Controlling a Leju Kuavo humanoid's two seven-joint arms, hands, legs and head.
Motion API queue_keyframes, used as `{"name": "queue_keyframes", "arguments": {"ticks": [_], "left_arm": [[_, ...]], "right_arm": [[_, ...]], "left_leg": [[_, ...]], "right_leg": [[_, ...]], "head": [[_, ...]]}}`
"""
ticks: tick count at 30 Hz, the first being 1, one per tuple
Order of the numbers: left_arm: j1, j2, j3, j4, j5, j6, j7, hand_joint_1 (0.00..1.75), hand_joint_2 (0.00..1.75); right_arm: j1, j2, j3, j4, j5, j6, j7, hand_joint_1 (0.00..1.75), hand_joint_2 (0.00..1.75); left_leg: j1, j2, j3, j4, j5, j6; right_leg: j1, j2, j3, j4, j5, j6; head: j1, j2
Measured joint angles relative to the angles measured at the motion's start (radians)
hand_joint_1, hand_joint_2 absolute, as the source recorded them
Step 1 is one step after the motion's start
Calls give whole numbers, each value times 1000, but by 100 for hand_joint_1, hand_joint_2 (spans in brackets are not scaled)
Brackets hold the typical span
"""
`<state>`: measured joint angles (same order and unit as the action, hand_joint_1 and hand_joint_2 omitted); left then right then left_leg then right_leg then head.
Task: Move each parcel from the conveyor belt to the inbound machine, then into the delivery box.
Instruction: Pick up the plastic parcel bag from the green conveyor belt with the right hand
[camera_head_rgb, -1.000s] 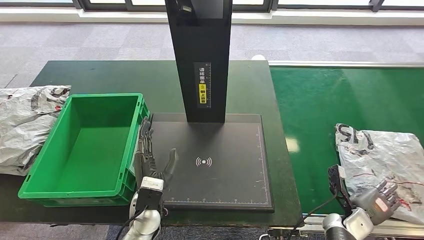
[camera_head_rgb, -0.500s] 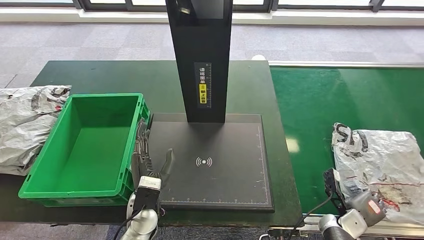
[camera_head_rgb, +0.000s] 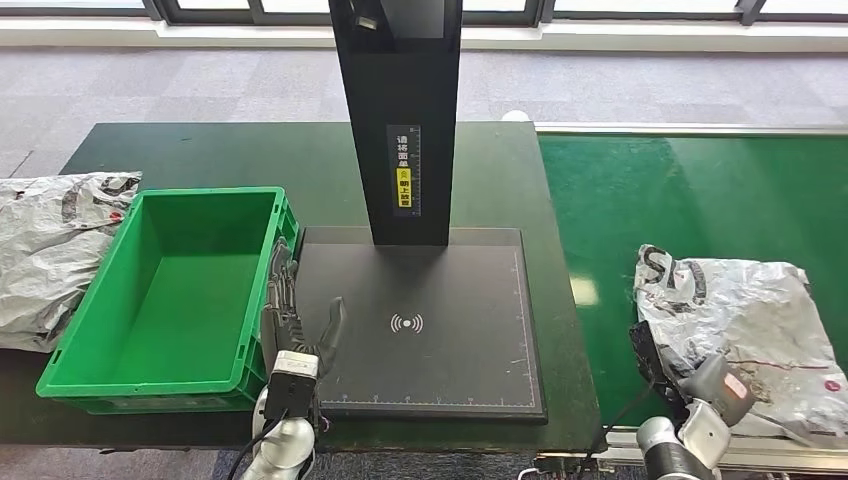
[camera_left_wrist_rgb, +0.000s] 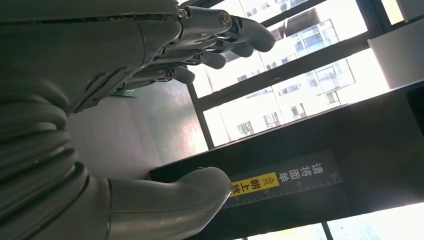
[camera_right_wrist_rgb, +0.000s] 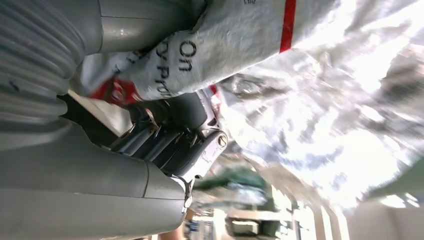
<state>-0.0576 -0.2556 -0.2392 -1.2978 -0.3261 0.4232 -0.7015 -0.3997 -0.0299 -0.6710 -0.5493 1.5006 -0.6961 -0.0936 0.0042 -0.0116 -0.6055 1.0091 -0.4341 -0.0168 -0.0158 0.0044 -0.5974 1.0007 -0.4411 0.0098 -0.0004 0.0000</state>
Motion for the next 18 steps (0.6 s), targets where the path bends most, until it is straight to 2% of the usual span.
{"name": "queue_keyframes", "arguments": {"ticks": [2, 5, 7, 9, 12, 15, 18], "left_arm": [[0, 0, 0, 1, 3, -1, 0, 0, 175], [-2, 0, 0, 7, 15, -2, 0, 0, 175], [-3, 0, 0, 13, 24, 3, 0, 0, 175], [-4, 0, 0, 18, 30, 10, 0, 0, 175], [-5, 0, 0, 25, 31, 13, 0, 0, 175], [-5, 0, 0, 28, 32, 14, 0, 0, 175], [-5, 0, 0, 29, 37, 14, 0, 0, 175]], "right_arm": [[15, 53, 0, -125, -45, -3, -140, 175, 175], [36, 161, 0, -371, -160, -5, -394, 175, 175], [50, 228, 16, -528, -278, -6, -502, 175, 175], [78, 277, 73, -668, -359, -6, -513, 175, 175], [102, 314, 178, -805, -380, -5, -491, 175, 175], [103, 327, 236, -873, -422, -4, -507, 175, 175], [98, 331, 332, -878, -545, 19, -550, 175, 175]], "left_leg": [[0, 0, 0, 0, 1, 0], [0, 0, 0, 0, 1, -1], [1, -1, 0, 0, 1, -2], [2, -2, -1, 0, 1, -2], [2, 1, 0, 0, 0, -3], [2, 3, 0, 0, -1, -2], [1, 5, 0, 0, -1, -2]], "right_leg": [[0, 0, -1, 1, 0, 0], [1, 0, -2, 1, -1, -1], [2, 0, -2, 2, -1, -2], [2, -1, -2, 2, -2, -2], [1, 2, -3, 1, -2, -2], [1, 2, -2, 1, -2, -2], [1, 4, -3, 1, -1, -2]], "head": [[0, 0], [0, 0], [0, 0], [0, 0], [0, 0], [0, 0], [0, 0]]}}
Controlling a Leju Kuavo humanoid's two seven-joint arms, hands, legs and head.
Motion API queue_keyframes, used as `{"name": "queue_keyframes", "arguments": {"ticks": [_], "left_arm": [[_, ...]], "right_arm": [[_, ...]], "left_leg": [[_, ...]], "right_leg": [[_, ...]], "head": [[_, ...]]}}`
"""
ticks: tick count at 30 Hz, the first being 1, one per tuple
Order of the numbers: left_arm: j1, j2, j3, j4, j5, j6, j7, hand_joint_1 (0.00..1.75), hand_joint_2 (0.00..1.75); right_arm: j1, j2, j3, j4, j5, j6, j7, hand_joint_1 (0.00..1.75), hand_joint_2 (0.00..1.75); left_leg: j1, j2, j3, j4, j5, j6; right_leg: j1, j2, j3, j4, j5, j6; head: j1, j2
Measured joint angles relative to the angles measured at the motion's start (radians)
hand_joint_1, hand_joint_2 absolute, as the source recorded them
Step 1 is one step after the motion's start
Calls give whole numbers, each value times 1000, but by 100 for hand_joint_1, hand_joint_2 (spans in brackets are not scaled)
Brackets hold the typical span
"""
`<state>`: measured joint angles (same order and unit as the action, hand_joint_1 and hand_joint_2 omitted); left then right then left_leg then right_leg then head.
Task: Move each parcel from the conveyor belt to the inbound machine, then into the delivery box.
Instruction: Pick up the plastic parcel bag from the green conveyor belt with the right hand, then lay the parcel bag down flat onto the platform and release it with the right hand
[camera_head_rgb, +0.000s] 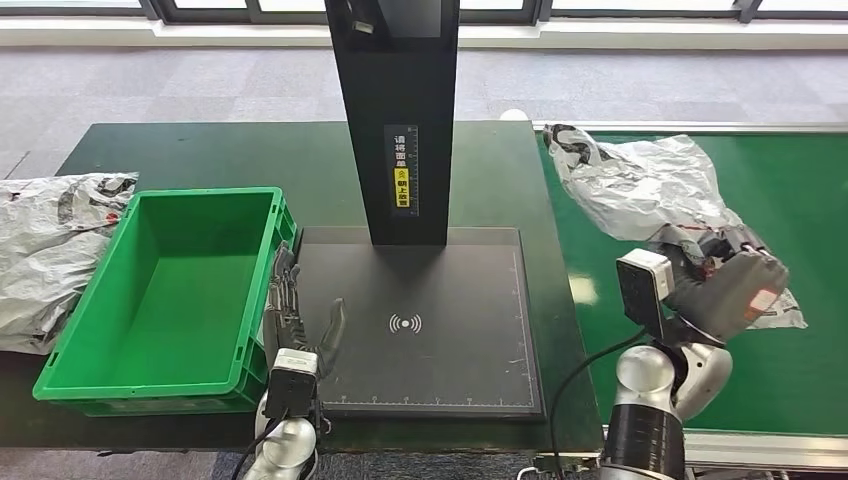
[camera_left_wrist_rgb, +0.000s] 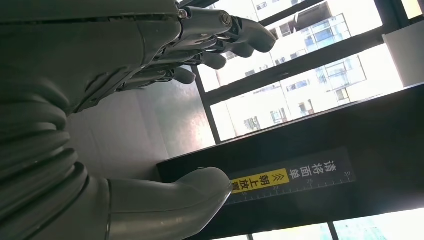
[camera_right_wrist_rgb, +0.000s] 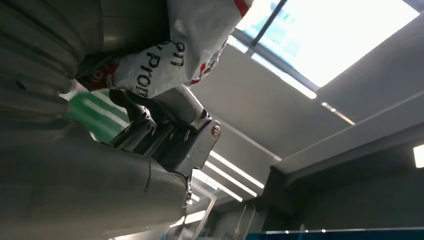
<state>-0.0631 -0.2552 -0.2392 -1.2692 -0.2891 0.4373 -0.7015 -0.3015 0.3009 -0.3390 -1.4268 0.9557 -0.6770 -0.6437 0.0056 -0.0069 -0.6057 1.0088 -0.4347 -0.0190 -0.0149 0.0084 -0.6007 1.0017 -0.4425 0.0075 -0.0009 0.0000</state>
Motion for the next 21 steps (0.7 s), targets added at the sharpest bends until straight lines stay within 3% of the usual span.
{"name": "queue_keyframes", "arguments": {"ticks": [2, 7, 13, 21], "left_arm": [[0, 0, 0, 1, 7, 0, 0, 0, 175], [-7, 1, 0, 8, 15, -2, 0, 0, 175], [-23, 1, -2, 21, 31, -2, 0, 0, 175], [-63, 1, -28, 48, 82, 29, 0, 0, 175]], "right_arm": [[-3, -1, 76, 10, -82, 54, -15, 175, 175], [0, -11, 245, 69, -246, 295, -22, 175, 175], [0, -16, 361, 189, -284, 405, -19, 175, 175], [-42, -12, 487, 534, -322, 448, -54, 175, 175]], "left_leg": [[0, 1, 0, 0, 0, 0], [1, 1, 0, 0, 1, -1], [1, 0, 0, 0, 0, -2], [1, -1, -1, 0, 0, -1]], "right_leg": [[0, 1, 0, 0, 0, 0], [1, 1, -1, 0, 1, -1], [1, 1, -1, 1, 0, -1], [1, -1, -1, 1, 0, -1]], "head": [[0, 0], [0, 0], [0, 0], [0, 0]]}}
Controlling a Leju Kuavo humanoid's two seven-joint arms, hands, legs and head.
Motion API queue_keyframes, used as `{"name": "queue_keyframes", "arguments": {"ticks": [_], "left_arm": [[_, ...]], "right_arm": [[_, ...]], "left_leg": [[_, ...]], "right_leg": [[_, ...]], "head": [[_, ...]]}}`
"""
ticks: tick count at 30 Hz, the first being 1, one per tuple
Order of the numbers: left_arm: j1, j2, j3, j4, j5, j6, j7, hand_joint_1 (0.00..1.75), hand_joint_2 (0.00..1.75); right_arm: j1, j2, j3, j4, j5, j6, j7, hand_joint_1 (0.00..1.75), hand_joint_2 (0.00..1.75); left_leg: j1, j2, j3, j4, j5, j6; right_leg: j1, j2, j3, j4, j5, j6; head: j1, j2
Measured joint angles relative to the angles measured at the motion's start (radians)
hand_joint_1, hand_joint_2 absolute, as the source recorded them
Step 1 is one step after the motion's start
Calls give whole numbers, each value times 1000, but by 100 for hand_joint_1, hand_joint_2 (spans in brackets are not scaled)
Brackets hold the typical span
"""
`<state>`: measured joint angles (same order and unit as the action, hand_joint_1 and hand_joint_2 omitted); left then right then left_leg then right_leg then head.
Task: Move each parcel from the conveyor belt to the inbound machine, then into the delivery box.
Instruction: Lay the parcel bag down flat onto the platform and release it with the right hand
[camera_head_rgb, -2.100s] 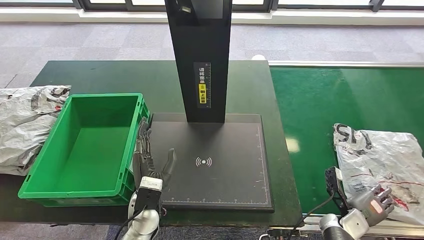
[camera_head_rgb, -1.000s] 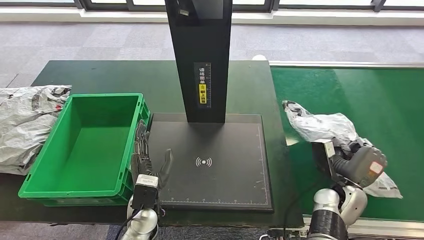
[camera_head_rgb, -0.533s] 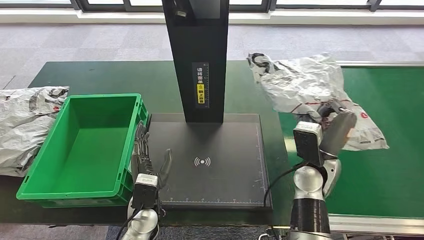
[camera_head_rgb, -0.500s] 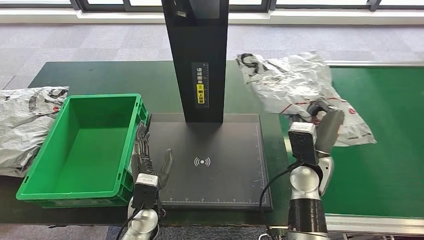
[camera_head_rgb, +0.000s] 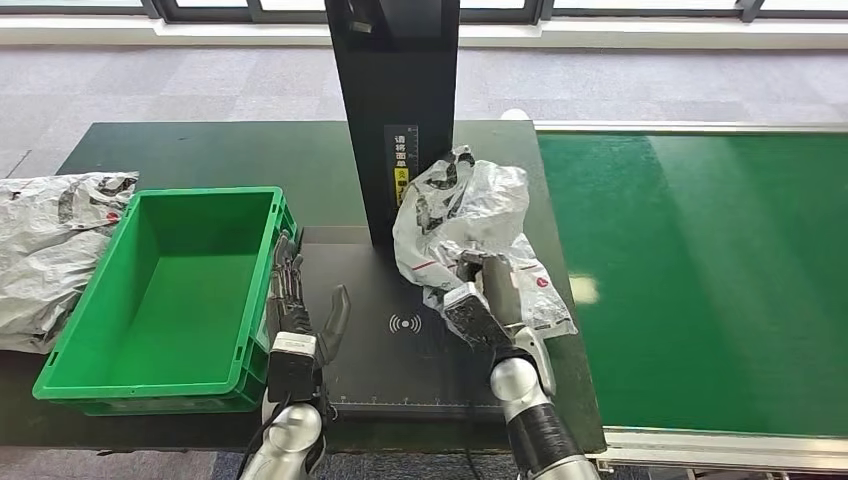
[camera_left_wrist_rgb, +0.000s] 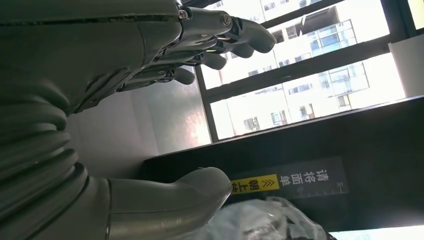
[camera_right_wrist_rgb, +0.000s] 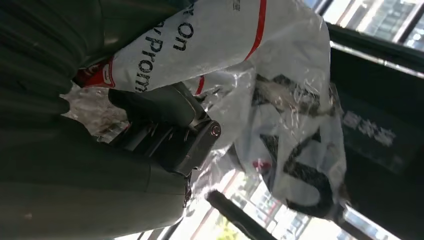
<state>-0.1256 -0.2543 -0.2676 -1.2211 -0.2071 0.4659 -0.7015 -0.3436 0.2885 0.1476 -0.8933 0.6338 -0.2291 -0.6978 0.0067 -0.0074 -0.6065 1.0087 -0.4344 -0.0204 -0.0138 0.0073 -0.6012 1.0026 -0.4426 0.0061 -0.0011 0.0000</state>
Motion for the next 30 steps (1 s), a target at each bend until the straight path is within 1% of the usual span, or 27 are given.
{"name": "queue_keyframes", "arguments": {"ticks": [5, 9, 11, 12, 15, 16, 17, 19, 21, 30], "left_arm": [[-23, 0, -23, 23, 19, 7, 0, 0, 175], [-32, 1, -29, 36, 19, 8, 0, 0, 175], [-35, 1, -32, 40, 23, 9, 0, 0, 175], [-36, 2, -34, 43, 25, 10, 0, 0, 175], [-40, 4, -39, 50, 35, 20, 0, 0, 175], [-42, 5, -43, 53, 38, 22, 0, 0, 175], [-44, 7, -46, 55, 41, 24, 0, 0, 175], [-48, 9, -50, 60, 46, 25, 0, 0, 175], [-52, 12, -54, 65, 52, 26, 0, 0, 175], [-70, 18, -60, 85, 57, 20, 0, 0, 175]], "right_arm": [[-44, 2, 40, 178, -60, 133, -1, 175, 175], [-62, 2, 53, 250, -71, 158, -1, 175, 175], [-69, 2, 57, 274, -82, 186, -1, 175, 175], [-72, 2, 58, 285, -91, 209, -1, 136, 175], [-77, 2, 66, 310, -125, 313, -2, 5, 175], [-77, 2, 71, 313, -141, 354, -2, 0, 175], [-77, 2, 78, 315, -158, 390, -2, 0, 175], [-75, 2, 98, 314, -196, 436, -2, 0, 87], [-72, 0, 119, 306, -226, 443, -3, 0, 0], [-51, -29, 192, 226, -308, 421, -3, 0, 0]], "left_leg": [[0, 0, 0, 0, 0, 0], [0, 0, 0, 0, 0, 0], [0, 0, 0, 0, 0, 0], [0, 0, 0, 0, 0, 0], [0, 0, 0, 0, 0, 0], [0, 0, 0, 0, 0, 0], [0, 0, 0, 0, 0, 0], [0, 0, 0, 0, 0, 0], [0, 0, 0, 0, 0, 0], [0, 0, 0, 0, 0, 0]], "right_leg": [[0, 0, 0, 0, 0, 0], [0, 0, 0, 0, 0, 0], [0, 0, 0, 0, 0, 0], [0, 0, 0, 0, 0, 0], [0, 0, 0, 0, 0, 0], [0, 0, 0, 0, 0, 0], [0, 0, 0, 0, 0, 0], [0, 0, 0, 0, 0, 0], [0, 0, 0, 0, 0, 0], [0, 0, 0, -1, 0, 0]], "head": [[0, 0], [0, 0], [0, 0], [0, 0], [0, 0], [0, 0], [0, 0], [0, 0], [0, 0], [0, 0]]}}
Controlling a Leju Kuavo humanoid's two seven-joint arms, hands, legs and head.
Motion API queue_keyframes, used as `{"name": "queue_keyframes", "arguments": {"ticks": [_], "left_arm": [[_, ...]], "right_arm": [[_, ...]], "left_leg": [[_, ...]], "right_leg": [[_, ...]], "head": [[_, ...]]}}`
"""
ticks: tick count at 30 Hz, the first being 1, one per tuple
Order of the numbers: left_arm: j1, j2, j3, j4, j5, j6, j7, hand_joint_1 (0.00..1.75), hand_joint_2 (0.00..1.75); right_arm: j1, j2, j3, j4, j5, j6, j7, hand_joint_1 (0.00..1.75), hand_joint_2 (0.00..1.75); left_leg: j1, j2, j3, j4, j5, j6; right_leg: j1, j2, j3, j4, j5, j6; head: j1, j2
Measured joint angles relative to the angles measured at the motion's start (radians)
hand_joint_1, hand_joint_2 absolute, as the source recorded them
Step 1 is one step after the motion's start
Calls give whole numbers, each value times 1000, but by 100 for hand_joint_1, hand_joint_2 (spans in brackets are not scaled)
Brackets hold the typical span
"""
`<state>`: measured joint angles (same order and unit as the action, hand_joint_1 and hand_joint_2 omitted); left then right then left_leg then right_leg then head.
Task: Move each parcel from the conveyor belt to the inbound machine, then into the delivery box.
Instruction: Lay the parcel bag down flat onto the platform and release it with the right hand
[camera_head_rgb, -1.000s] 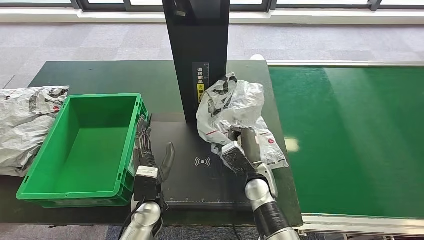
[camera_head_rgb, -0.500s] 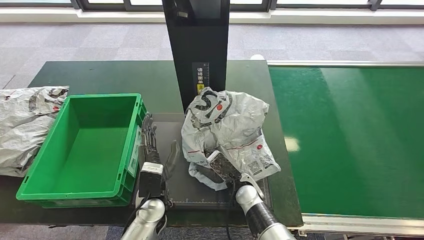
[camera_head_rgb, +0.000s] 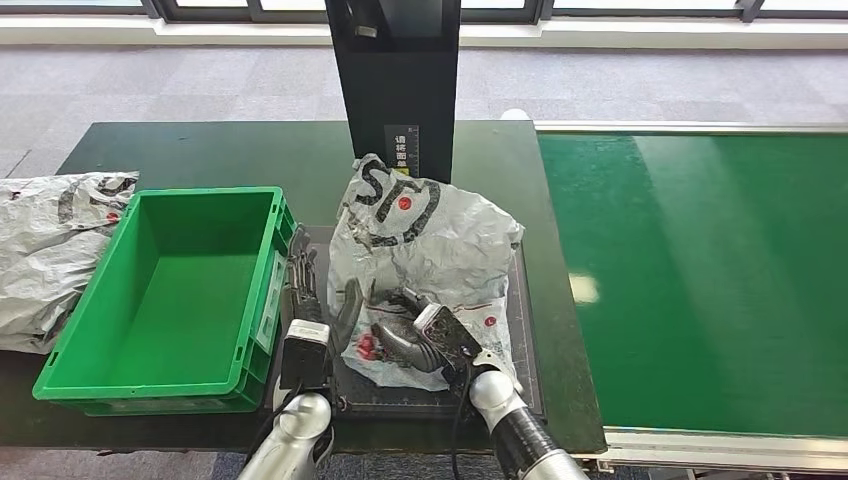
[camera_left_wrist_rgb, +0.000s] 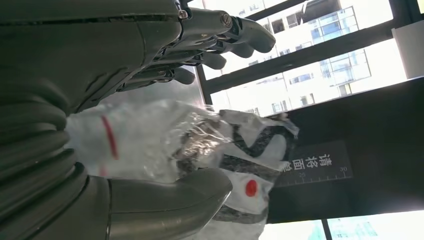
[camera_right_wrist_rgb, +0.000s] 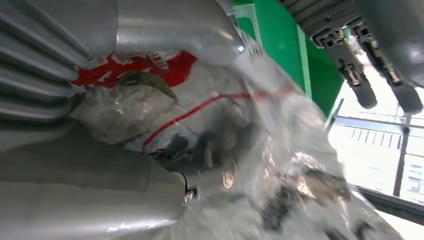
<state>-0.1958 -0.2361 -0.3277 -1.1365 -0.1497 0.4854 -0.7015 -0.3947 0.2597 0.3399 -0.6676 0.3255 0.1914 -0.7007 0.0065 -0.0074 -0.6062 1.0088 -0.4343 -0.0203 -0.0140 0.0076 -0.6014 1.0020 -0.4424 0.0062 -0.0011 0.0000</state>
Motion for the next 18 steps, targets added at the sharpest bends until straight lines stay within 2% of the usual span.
{"name": "queue_keyframes", "arguments": {"ticks": [16, 18], "left_arm": [[-17, 2, -1, 23, -2, -11, 0, 0, 175], [-18, 2, -2, 26, -3, -10, 0, 0, 175]], "right_arm": [[24, -48, 70, -70, -24, -54, 0, 0, 0], [28, -52, 74, -75, -15, -88, 0, 0, 0]], "left_leg": [[0, 0, 0, 0, 0, 0], [0, 0, 0, 0, 0, 0]], "right_leg": [[0, 0, 0, 0, 0, 0], [0, 0, 0, 0, 0, 0]], "head": [[0, 0], [0, 0]]}}
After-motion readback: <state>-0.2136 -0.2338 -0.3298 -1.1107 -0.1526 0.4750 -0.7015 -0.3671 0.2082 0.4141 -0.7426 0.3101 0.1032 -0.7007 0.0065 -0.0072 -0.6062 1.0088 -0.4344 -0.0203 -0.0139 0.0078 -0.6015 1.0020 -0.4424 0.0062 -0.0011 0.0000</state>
